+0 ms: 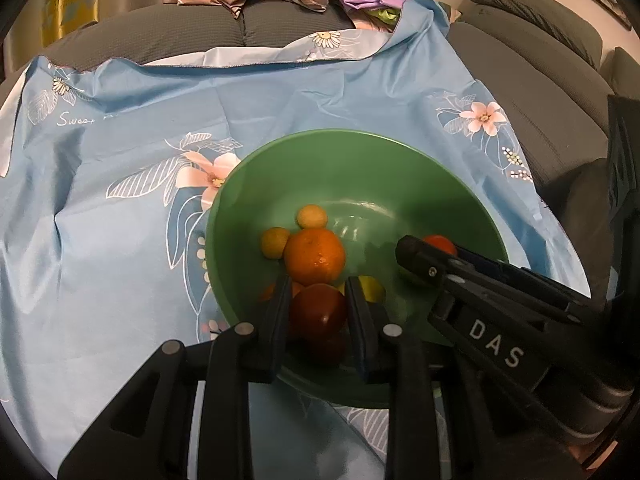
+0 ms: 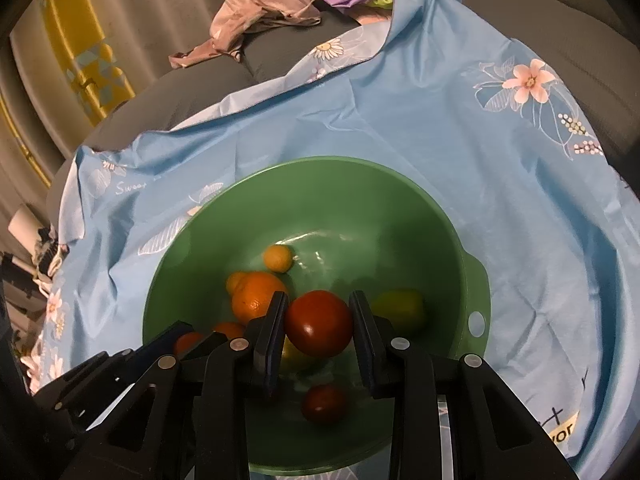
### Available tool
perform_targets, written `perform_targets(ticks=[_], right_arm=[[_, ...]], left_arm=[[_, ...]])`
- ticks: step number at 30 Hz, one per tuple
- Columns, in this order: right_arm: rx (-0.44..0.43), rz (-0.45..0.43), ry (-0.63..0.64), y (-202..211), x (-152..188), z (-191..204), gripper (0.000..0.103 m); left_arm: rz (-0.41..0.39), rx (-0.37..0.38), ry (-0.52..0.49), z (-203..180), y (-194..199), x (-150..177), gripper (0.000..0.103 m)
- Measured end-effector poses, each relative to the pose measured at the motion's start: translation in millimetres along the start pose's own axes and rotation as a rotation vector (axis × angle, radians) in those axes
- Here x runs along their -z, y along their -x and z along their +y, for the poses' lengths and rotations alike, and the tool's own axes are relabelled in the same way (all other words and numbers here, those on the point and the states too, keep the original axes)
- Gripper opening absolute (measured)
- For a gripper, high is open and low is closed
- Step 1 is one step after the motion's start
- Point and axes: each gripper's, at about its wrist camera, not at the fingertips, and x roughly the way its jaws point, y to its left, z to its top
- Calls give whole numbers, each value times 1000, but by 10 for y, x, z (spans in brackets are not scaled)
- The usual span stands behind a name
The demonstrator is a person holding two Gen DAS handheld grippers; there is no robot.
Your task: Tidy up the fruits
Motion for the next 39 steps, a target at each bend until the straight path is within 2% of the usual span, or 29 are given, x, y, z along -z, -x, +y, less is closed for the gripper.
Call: perform_targets(ticks=[12, 17, 21, 23, 26, 27, 31, 33, 39], right_arm=[[8, 0, 3, -8, -5, 0, 34], [-17, -7, -15, 11, -16, -40, 34], [7, -14, -16, 45, -28, -42, 40], [6, -25, -27, 83, -28, -47, 48], [-19, -61, -45, 191, -38, -72, 50], [-21, -77, -48, 235, -39, -74, 50], [-20, -133, -53, 371, -53, -67, 63], [-18, -158, -54, 448, -64, -61, 63], [-5, -204, -52, 605, -80, -62, 66]], left_arm=[[2, -1, 8, -23, -6, 1, 28], [7, 37, -3, -71, 7, -5, 48], [-8, 4, -43, -162, 60, 5, 64], [-17, -3, -47, -177, 98, -3, 77], [-35, -27, -41, -174, 192, -20, 86], [-48, -35, -39, -172, 233, -28, 87], [-84, -71, -35, -160, 388, -54, 95], [-104, -84, -33, -149, 468, -57, 101], [-163, -84, -36, -132, 668, -42, 102]])
